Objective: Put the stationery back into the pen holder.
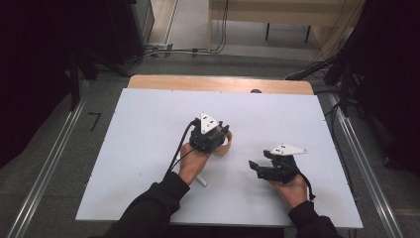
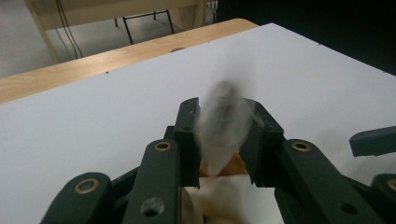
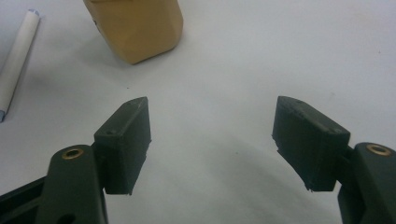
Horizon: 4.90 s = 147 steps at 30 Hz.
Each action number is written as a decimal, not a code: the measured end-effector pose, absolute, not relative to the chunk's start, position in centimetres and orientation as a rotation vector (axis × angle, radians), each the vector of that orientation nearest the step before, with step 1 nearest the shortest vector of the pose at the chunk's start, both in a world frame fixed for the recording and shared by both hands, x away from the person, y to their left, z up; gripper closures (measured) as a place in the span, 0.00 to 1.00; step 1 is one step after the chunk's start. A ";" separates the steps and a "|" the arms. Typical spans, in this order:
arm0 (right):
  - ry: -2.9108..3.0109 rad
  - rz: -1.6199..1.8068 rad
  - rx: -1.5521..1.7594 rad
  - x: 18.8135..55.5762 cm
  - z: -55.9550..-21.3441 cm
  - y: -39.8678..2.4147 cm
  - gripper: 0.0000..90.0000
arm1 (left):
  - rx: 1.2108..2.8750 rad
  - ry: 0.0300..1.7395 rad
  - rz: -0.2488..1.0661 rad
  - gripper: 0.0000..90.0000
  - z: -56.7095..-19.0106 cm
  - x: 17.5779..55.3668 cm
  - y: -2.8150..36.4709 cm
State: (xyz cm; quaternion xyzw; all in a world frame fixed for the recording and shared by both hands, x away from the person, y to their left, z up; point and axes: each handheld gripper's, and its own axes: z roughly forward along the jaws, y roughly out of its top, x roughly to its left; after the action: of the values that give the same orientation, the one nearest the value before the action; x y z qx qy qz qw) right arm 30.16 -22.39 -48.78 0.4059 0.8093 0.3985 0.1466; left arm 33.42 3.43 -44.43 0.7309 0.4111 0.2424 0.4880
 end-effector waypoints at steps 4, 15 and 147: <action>2.329 1.150 1.169 30.2 -48.8 -22.4 0.30 | 1.777 0.993 0.584 0.73 -44.4 33.4 3.4; 2.315 1.161 1.173 30.2 -48.7 -22.6 0.30 | 1.755 0.964 0.590 0.57 -43.7 32.6 3.6; 2.501 1.111 0.801 27.1 -50.9 -4.5 0.56 | 1.673 1.336 0.658 0.20 -47.4 28.8 15.6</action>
State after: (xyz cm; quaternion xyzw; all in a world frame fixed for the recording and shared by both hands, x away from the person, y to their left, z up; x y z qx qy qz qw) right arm 27.13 -4.50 -50.88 0.2780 0.8679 0.3855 0.1444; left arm 28.75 15.61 -47.44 0.6721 0.5371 0.2644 0.4358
